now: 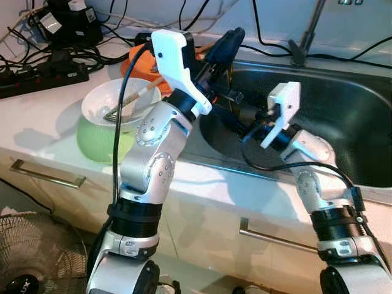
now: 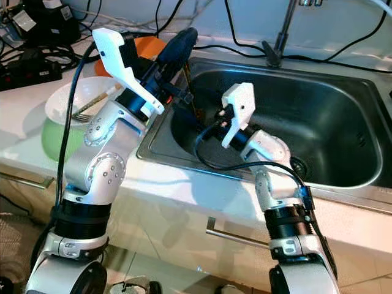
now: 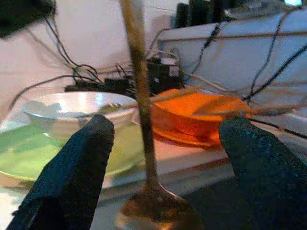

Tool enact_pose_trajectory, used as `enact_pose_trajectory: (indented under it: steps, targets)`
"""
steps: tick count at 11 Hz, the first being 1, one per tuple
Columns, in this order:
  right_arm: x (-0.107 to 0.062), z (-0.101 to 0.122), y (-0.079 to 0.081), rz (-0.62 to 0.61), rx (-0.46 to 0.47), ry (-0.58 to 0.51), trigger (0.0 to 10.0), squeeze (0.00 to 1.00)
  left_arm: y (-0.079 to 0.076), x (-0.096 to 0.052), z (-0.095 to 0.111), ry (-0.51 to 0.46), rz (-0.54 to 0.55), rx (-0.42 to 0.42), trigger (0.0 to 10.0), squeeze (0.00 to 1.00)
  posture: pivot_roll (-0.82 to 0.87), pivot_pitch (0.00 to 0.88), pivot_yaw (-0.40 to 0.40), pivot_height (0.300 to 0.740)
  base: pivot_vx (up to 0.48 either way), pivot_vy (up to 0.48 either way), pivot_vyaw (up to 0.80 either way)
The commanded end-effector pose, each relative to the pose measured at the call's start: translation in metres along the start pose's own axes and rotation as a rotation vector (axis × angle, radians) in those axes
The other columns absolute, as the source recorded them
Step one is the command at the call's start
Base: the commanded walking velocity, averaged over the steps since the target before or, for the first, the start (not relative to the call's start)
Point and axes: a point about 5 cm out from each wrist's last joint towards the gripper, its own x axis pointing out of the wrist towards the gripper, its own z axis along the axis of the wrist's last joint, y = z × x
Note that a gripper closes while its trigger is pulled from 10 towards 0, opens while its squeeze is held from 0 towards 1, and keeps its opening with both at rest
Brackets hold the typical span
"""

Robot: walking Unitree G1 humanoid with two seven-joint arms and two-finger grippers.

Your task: Kitchen organization

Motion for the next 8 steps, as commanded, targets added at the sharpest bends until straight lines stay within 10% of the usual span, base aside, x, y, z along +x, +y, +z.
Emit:
enact_pose_trajectory:
  steps: [1,4,5,8]
  targets:
    - [0.0056,0.0012,-0.0015,-0.024,-0.022,-0.002,10.0,0.0,-0.0028,0.0005,0.0001,0.002,-0.021,-0.012,10.0,0.0,0.11,0.054,0.067,0.74,0.0,0.0,0.0]
    - [0.0115,0.0053,-0.006,-0.086,-0.024,-0.037,10.0,0.0,-0.0038,-0.0006,-0.0009,0.007,-0.024,-0.017,10.0,0.0,0.11,0.056,0.067,0.74,0.0,0.0,0.0]
    - [0.0123,0.0054,-0.0057,-0.086,-0.023,-0.046,5.5,0.0,-0.0039,-0.0011,-0.0012,0.009,-0.024,-0.018,10.0,0.0,0.11,0.056,0.066,0.74,0.0,0.0,0.0]
    - [0.0126,0.0054,-0.0052,-0.083,-0.021,-0.055,0.0,0.0,-0.0041,-0.0023,-0.0022,0.013,-0.024,-0.017,10.0,0.0,0.11,0.049,0.065,0.74,0.0,0.0,0.0]
